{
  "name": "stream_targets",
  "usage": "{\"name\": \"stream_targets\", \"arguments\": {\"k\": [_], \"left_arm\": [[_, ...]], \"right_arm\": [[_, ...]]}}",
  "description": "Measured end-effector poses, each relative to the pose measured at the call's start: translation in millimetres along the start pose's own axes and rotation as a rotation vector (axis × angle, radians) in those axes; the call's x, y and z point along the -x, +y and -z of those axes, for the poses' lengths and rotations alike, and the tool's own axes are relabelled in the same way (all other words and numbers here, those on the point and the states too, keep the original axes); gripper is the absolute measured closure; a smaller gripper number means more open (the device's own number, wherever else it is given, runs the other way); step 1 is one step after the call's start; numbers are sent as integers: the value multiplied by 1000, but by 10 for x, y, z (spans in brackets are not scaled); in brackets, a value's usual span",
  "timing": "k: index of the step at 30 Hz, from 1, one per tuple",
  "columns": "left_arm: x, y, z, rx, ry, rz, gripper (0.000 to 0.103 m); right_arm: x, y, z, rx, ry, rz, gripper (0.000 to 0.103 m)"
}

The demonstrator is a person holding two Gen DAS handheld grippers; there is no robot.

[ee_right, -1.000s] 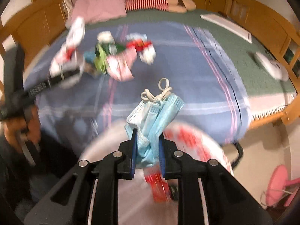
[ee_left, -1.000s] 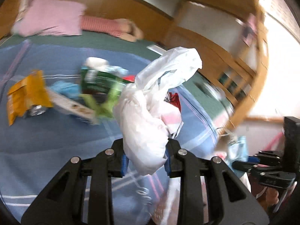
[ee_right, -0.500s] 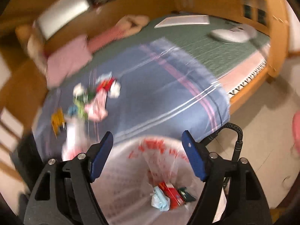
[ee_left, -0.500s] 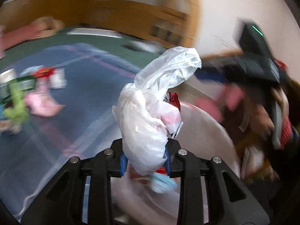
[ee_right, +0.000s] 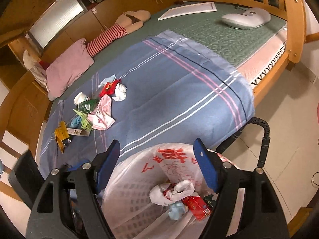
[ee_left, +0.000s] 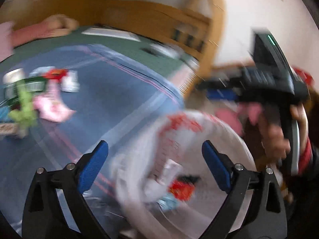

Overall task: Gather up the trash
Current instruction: 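Carry the tissue and blue mask to the basket and release both, then grasp the yellow snack bag with the left tool while the right tool grasps the pink bag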

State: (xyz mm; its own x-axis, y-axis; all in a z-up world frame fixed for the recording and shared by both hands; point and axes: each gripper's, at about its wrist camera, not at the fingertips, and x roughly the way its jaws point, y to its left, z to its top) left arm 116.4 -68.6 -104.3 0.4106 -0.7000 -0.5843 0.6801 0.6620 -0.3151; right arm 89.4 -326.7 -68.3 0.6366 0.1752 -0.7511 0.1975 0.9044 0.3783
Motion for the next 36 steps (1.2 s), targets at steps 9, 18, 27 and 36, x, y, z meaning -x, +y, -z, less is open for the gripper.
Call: {"name": "stream_targets", "arguments": {"k": [9, 18, 27, 36], "left_arm": [[707, 1022, -58, 446, -261, -967, 9], [793, 2349, -220, 762, -242, -1021, 9], [749, 2606, -63, 853, -181, -985, 72], [1161, 1792, 177, 799, -300, -954, 73]], "right_arm": [[-228, 509, 72, 180, -16, 55, 28], [-560, 924, 46, 236, 39, 13, 29], [-1149, 1445, -136, 321, 84, -7, 29], [-2066, 1914, -372, 320, 146, 110, 29]]}}
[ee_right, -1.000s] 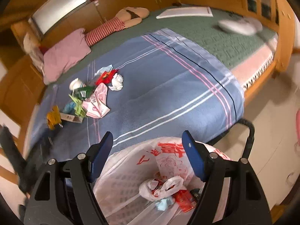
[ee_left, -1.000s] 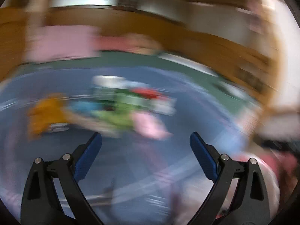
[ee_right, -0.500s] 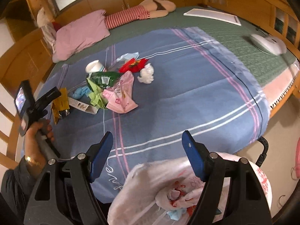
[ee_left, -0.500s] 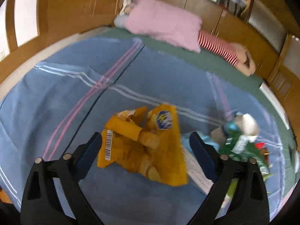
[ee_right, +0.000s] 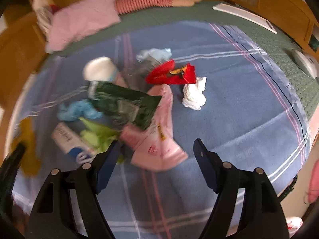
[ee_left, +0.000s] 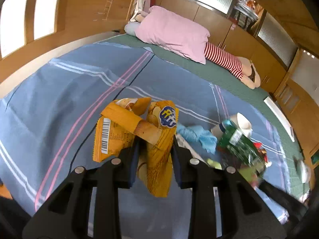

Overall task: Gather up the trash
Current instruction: 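Grasp the yellow snack bag with the left tool while the right tool grasps the pink bag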

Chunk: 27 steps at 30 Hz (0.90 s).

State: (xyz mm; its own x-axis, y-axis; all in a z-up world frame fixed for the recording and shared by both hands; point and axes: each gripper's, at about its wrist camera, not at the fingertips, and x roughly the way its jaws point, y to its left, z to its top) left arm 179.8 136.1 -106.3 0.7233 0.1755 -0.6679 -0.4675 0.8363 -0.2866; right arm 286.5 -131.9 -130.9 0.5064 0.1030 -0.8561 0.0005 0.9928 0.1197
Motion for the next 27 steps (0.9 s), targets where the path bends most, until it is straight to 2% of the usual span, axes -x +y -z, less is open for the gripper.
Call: {"name": "stream_targets", "arguments": {"k": [4, 5, 6, 7, 8, 11, 17, 22, 27], "left_arm": [[71, -11, 119, -21, 27, 12, 73], [86, -31, 132, -35, 24, 12, 73], [96, -58, 138, -49, 19, 12, 73], [77, -64, 141, -54, 20, 15, 73], [60, -76, 143, -58, 28, 18, 73], [-21, -76, 160, -58, 67, 19, 72], [-60, -57, 177, -44, 93, 25, 71], [-87, -51, 188, -41, 109, 25, 71], [-91, -56, 198, -41, 113, 21, 70]], "right_arm": [[-323, 37, -71, 34, 55, 24, 29], [-360, 52, -69, 47, 63, 26, 32], [-374, 67, -59, 56, 64, 27, 38], [-385, 89, -33, 67, 75, 25, 59], [-398, 117, -1, 72, 95, 22, 72], [-279, 128, 140, 70, 102, -9, 90], [126, 4, 501, 37, 77, -45, 91], [220, -5, 712, 59, 109, -27, 91], [249, 37, 757, 62, 119, -26, 91]]}}
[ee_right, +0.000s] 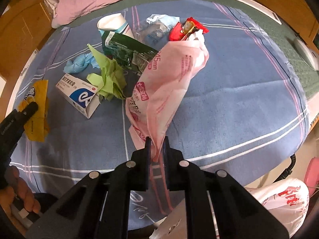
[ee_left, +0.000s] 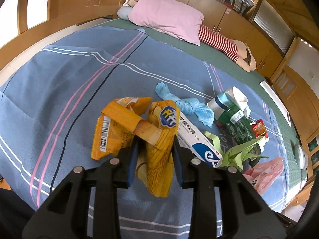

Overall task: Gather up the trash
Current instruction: 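Grasp the yellow snack bag with the left tool while the right tool grasps the pink bag, then carry the yellow snack bag and pink bag to the basket and release both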

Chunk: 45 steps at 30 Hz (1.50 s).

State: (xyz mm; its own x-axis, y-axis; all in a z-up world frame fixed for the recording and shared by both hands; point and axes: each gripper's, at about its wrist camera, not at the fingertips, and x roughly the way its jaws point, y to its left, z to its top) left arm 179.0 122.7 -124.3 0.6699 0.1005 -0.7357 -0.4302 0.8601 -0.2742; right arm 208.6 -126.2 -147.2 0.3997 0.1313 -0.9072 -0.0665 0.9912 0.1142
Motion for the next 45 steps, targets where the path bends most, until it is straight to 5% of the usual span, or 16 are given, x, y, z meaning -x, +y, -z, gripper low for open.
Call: {"name": "stream_targets", "arguments": {"k": [13, 15, 17, 19, 22, 31, 40, 45], "left_arm": [[-28, 18, 2, 2, 18, 2, 67], [-35, 18, 4, 4, 22, 0, 66], [-44, 24, -4, 7, 25, -1, 65], [-52, 32, -5, 12, 28, -4, 65], [-63, 35, -4, 16, 32, -7, 64], [-63, 68, 0, 33, 33, -16, 62], [-51, 128, 2, 70, 33, -20, 58], [-34, 174, 5, 104, 33, -20, 49]], "right_arm": [[-10, 52, 12, 4, 18, -6, 89], [-7, 23, 11, -20, 20, -25, 83], [3, -22, 1, -53, 18, -51, 59], [33, -66, -22, -88, 2, -56, 45], [53, -114, -103, -132, -16, -74, 45], [-131, 99, -186, -55, 15, -18, 46], [-226, 205, -62, -8, 55, -30, 81], [-156, 180, -59, -12, 38, -39, 86]]}}
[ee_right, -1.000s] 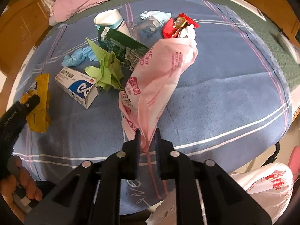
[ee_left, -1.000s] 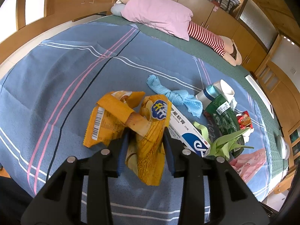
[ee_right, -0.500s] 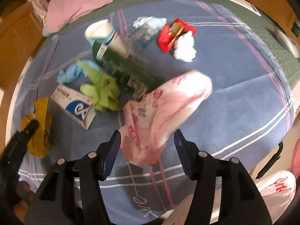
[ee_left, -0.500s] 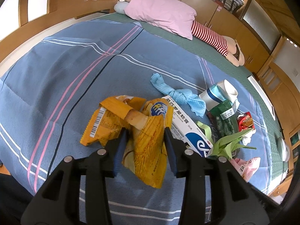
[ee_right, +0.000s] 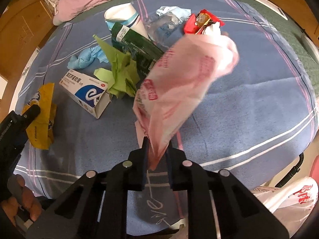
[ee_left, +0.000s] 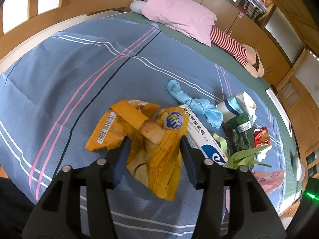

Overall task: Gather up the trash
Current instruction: 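Carry the yellow snack bag and pink bag to the basket and release both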

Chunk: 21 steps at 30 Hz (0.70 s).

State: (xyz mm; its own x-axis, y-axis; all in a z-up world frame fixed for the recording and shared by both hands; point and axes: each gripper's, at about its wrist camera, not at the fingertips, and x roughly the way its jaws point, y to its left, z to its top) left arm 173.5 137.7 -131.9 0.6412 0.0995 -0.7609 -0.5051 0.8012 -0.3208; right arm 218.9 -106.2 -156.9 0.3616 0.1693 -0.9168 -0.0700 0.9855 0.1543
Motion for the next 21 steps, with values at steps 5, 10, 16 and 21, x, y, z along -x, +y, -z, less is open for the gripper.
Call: {"name": "stream_targets", "arguments": {"k": [5, 10, 16, 21], "left_arm": [[53, 145, -32, 98, -22, 25, 34], [114, 461, -57, 287, -54, 47, 28], [155, 598, -48, 356, -83, 17, 23], [65, 553, -45, 336, -30, 36, 20]], "right_arm": [[55, -53, 2, -19, -7, -1, 86], [65, -111, 9, -41, -4, 0, 86], [124, -145, 5, -46, -24, 7, 86], [176, -135, 14, -27, -49, 7, 86]]}}
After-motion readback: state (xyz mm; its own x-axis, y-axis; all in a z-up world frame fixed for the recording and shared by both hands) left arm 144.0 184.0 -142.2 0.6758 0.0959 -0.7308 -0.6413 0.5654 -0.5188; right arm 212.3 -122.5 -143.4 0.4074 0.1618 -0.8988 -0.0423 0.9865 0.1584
